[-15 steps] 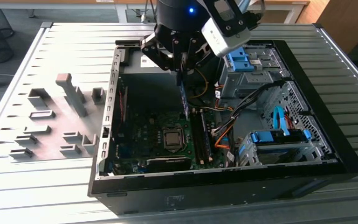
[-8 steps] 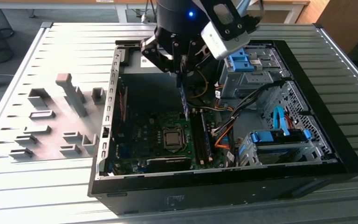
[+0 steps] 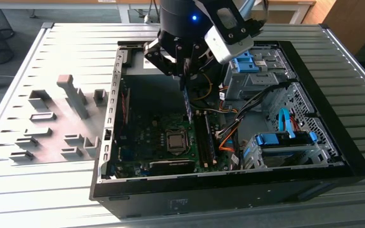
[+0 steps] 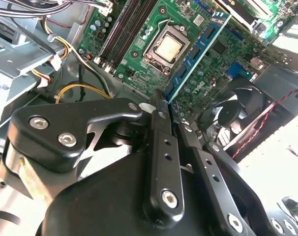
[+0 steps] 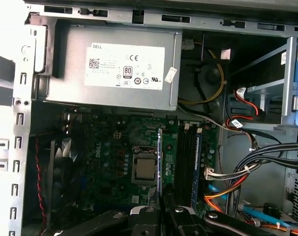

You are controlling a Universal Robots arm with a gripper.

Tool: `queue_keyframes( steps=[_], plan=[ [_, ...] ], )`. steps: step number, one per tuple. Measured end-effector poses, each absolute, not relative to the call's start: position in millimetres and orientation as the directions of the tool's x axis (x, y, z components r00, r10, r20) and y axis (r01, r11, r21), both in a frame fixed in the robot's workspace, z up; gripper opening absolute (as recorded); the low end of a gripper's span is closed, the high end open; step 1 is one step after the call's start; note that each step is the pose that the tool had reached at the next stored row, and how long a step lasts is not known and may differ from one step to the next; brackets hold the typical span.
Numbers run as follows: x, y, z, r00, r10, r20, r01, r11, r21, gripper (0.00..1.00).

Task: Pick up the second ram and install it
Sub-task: 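Insert the second ram into the second slot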

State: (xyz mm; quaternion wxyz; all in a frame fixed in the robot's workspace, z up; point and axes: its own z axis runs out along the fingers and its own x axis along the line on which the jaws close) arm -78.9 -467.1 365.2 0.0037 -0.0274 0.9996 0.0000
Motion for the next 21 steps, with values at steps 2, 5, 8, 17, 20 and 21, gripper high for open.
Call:
queue_keyframes(
  steps=[2, 5, 8, 17, 20, 21],
  plan=[
    [-78.9, -467.1, 362.3, -0.998, -0.054, -0.007, -0.054, 0.999, 0.0, 0.14],
    [-77.2, -467.1, 356.9, -0.999, -0.054, -0.007, -0.054, 0.999, 0.0, 0.14],
    [-72.5, -467.1, 351.4, -0.999, -0.052, -0.007, -0.052, 0.999, 0.0, 0.14],
    [-58.5, -467.1, 335.1, -0.999, -0.047, -0.007, -0.047, 0.999, 0.0, 0.14],
    [-57.8, -467.1, 330.0, -0.999, -0.046, -0.007, -0.046, 0.999, 0.0, 0.14],
    [-57.8, -467.1, 329.1, -0.999, -0.045, -0.007, -0.045, 0.999, -0.001, 0.14]
  ],
)
